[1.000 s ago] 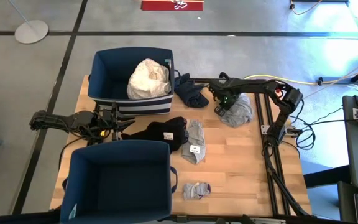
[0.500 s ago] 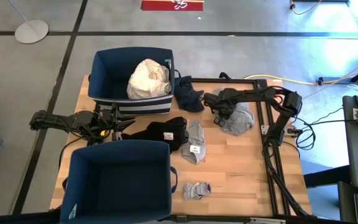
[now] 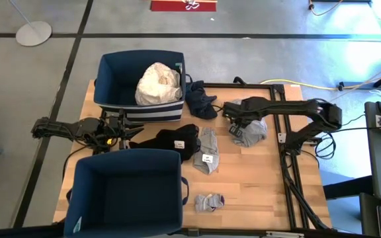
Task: Sort clothes
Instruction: Put the gray pants into the bottom blue laundry organizer
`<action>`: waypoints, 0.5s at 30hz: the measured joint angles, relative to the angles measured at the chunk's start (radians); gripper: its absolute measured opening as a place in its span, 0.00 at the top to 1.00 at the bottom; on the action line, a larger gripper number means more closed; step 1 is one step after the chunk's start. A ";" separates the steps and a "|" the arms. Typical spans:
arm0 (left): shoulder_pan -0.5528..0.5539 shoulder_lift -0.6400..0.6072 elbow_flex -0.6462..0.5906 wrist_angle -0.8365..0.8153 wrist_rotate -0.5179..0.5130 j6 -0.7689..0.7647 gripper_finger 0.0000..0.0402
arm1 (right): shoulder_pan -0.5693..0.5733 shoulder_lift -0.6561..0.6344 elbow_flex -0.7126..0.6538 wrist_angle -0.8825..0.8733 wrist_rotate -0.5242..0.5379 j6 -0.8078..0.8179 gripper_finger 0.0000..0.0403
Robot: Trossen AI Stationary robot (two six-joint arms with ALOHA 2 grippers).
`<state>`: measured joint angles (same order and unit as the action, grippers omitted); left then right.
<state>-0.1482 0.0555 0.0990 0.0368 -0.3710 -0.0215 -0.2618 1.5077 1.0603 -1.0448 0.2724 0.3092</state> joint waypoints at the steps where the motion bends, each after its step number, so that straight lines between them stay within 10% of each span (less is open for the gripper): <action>1: 0.000 0.000 0.000 0.000 0.000 -0.001 0.85 | 0.008 -0.019 0.000 0.001 0.006 0.003 0.89; 15: 0.000 0.000 0.000 -0.027 -0.032 -0.005 0.85 | 0.143 -0.145 0.250 0.009 0.169 -0.054 0.89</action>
<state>-0.1478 0.0559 0.0989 0.0097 -0.4030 -0.0265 -0.1187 1.3632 1.3107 -1.0359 0.4419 0.2553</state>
